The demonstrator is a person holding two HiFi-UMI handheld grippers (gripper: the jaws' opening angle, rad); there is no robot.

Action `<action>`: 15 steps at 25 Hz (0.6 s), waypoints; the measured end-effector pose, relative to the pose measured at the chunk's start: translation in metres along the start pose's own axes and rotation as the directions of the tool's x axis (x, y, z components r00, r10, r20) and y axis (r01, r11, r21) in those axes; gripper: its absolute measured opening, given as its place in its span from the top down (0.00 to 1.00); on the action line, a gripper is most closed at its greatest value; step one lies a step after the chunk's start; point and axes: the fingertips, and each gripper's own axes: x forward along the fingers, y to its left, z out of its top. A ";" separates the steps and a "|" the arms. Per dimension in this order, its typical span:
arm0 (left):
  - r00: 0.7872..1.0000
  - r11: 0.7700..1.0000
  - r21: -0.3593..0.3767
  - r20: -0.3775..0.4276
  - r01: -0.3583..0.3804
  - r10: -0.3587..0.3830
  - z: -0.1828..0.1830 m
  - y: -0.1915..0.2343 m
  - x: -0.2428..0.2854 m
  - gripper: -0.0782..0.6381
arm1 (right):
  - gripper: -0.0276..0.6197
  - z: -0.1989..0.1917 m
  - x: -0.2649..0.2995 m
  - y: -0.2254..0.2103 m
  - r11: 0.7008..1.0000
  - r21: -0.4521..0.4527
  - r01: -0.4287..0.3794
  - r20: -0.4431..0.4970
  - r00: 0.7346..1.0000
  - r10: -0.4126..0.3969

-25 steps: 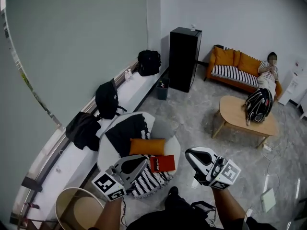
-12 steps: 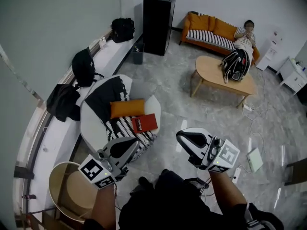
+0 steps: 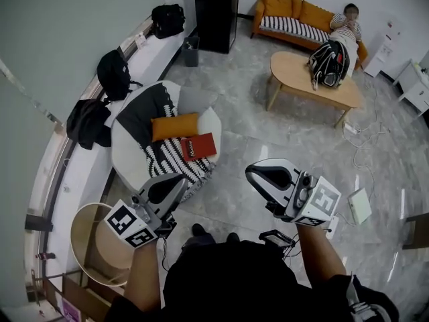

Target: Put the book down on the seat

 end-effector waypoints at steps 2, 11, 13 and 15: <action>1.000 1.000 0.007 -0.015 0.005 -0.005 -0.006 -0.017 0.012 0.86 | 0.91 -0.002 -0.022 0.002 1.000 0.028 0.003 0.011 1.000 -0.003; 0.998 1.000 -0.009 -0.059 -0.003 0.003 -0.039 -0.066 0.042 0.86 | 0.91 -0.026 -0.063 0.018 0.993 0.107 -0.053 0.003 0.999 0.053; 0.997 1.000 -0.007 -0.078 0.001 -0.002 -0.044 -0.075 0.042 0.86 | 0.91 -0.028 -0.062 0.025 0.990 0.126 -0.068 0.001 0.998 0.069; 0.996 1.000 -0.004 -0.089 0.004 -0.004 -0.048 -0.079 0.041 0.86 | 0.91 -0.030 -0.062 0.031 0.990 0.128 -0.066 -0.010 0.998 0.068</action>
